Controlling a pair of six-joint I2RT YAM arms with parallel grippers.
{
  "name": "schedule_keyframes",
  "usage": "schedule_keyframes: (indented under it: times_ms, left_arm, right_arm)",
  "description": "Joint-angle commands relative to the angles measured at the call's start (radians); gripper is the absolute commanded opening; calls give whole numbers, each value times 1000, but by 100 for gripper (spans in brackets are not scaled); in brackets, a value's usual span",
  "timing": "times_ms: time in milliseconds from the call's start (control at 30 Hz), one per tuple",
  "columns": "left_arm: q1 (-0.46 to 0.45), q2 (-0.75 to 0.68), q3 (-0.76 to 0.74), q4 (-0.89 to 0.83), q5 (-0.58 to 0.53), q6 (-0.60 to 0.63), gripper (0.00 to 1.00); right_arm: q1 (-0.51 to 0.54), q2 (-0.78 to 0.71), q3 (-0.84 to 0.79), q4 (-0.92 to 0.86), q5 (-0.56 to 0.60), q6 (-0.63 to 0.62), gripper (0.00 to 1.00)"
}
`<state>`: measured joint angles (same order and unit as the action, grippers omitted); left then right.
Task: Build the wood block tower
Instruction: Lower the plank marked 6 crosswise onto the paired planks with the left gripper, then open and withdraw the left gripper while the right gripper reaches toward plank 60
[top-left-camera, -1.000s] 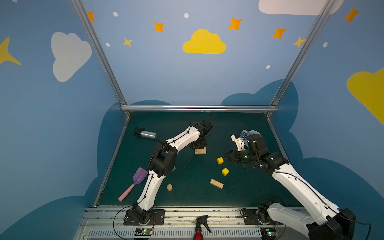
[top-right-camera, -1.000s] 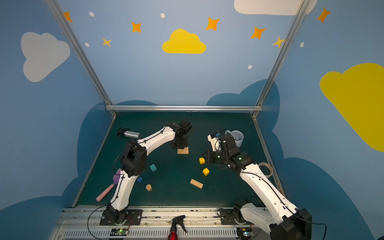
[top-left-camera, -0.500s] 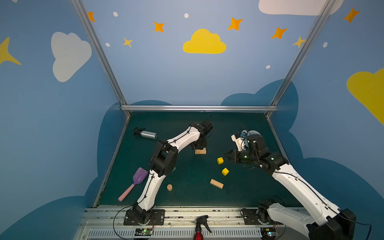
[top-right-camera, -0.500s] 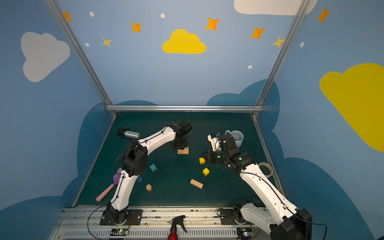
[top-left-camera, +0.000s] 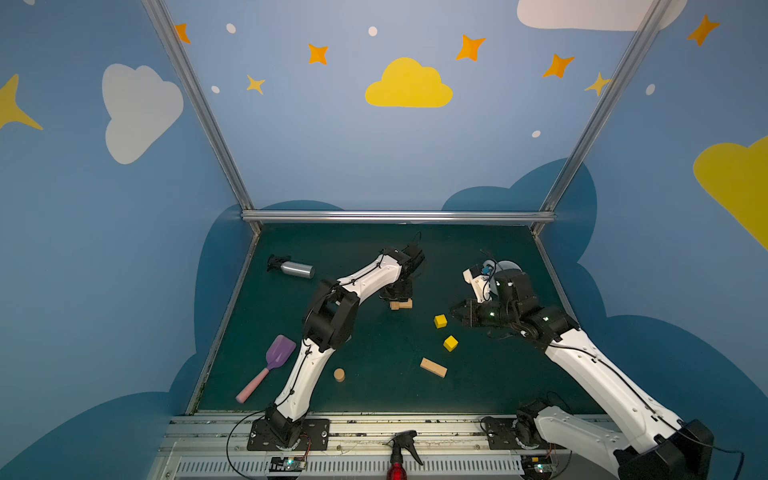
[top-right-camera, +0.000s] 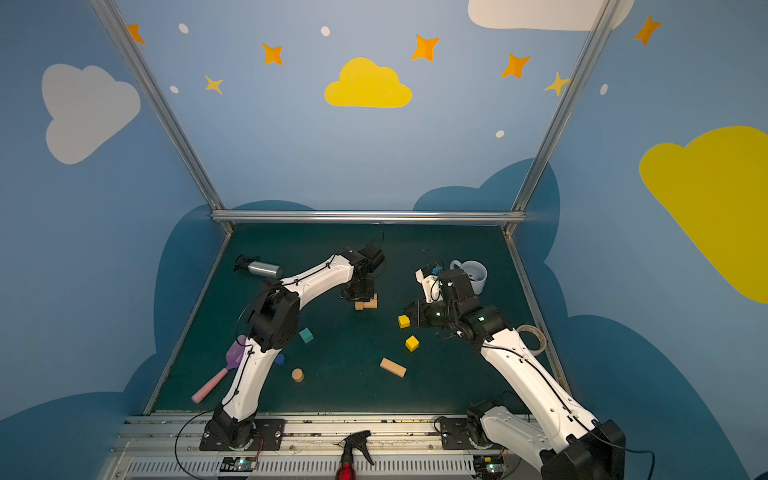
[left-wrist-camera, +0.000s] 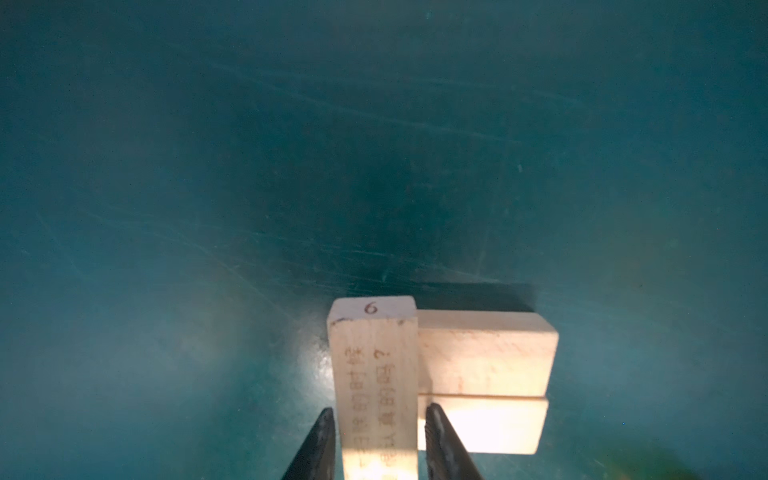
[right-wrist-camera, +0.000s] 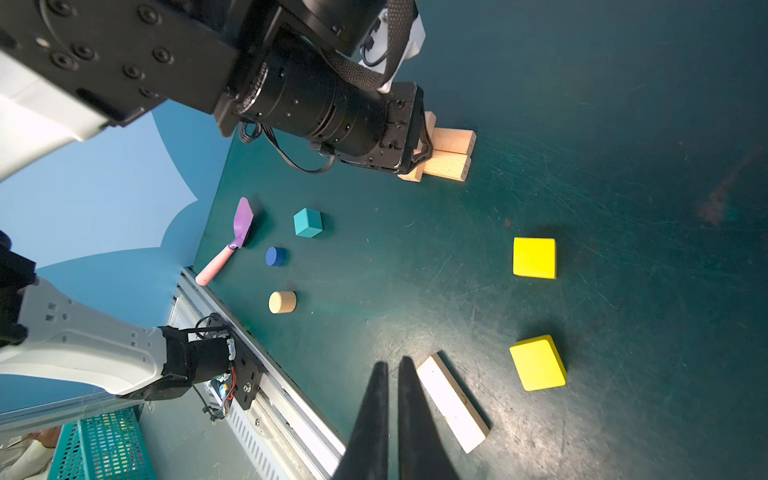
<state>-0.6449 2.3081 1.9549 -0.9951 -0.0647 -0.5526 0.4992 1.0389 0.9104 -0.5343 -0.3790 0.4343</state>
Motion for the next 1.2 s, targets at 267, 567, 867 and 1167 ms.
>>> schedule_keyframes:
  times_ms: [267,567,867,1167]
  left_arm:
    - [4,-3,23,-28,-18,12,47]
    - [4,-11,24,-20,-15,27,41]
    - [3,11,45,-31,-9,38,34]
    - [4,1,45,-34,-17,32,40]
  right_arm:
    - [2,-29,-12,-1,8,7,9]
    - [2,-39,-16,-6,10,10,9]
    - [4,-43,-16,-9,15,10,9]
    - [3,-45,-16,-10,15,10,9]
